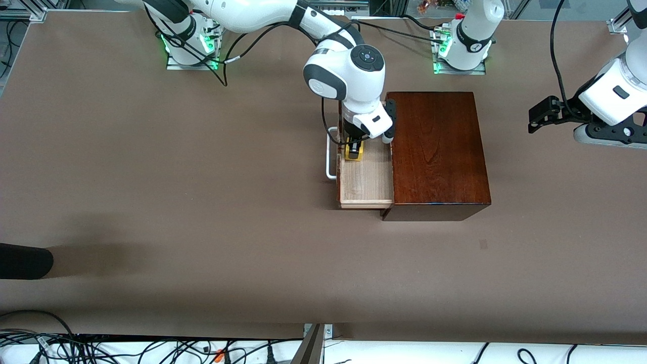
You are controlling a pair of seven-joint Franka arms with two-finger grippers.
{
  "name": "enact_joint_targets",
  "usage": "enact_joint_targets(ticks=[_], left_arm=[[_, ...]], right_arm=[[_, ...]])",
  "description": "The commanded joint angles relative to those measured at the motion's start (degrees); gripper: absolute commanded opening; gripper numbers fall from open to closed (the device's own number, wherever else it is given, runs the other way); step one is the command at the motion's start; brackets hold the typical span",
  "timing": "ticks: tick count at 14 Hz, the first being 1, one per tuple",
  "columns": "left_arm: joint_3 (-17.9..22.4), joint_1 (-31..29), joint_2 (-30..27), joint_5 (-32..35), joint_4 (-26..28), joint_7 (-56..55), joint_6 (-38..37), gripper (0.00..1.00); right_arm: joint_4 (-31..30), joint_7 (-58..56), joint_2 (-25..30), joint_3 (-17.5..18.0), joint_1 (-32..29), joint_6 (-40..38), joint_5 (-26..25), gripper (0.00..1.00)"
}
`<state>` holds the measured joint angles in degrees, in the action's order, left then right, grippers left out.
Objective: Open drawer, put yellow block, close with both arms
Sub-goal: 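Lower the cube into the drawer and open the right gripper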
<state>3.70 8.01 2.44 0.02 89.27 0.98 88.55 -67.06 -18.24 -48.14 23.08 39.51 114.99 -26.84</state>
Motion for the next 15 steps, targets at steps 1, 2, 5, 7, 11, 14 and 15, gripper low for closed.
enact_joint_targets(ticks=[1,2,5,7,11,14,15], left_arm=[[-0.01,0.16,-0.86,1.3,-0.32,0.33,-1.36,1.0],[0.08,0.16,-0.86,1.3,-0.32,0.33,-1.45,1.0],[0.08,0.16,-0.86,1.3,-0.32,0.42,-1.53,1.0],[0.08,0.16,-0.86,1.39,-0.32,0.42,-1.53,1.0],[0.08,0.16,-0.86,1.3,-0.5,0.42,-1.45,1.0],[0.08,0.16,-0.77,0.87,-1.11,0.86,-1.45,1.0],[-0.01,0.16,-0.68,0.69,-1.29,0.86,-1.36,1.0]], right_arm=[[-1.58,-1.36,1.91,0.21,-1.19,-2.4,-0.14,0.51],[-1.49,-1.09,1.91,0.21,-1.19,-2.4,-0.14,0.64],[-1.32,-0.74,3.13,0.39,-1.37,-2.66,0.73,1.0],[-0.53,-0.48,4.27,0.39,-1.37,-4.76,3.97,1.0],[6.32,3.73,6.73,0.3,-1.37,-12.31,8.47,1.0],[6.68,8.83,12.18,0.21,-5.83,-17.86,9.25,1.0],[6.77,8.49,13.5,0.3,-8.2,-18.04,9.87,1.0]])
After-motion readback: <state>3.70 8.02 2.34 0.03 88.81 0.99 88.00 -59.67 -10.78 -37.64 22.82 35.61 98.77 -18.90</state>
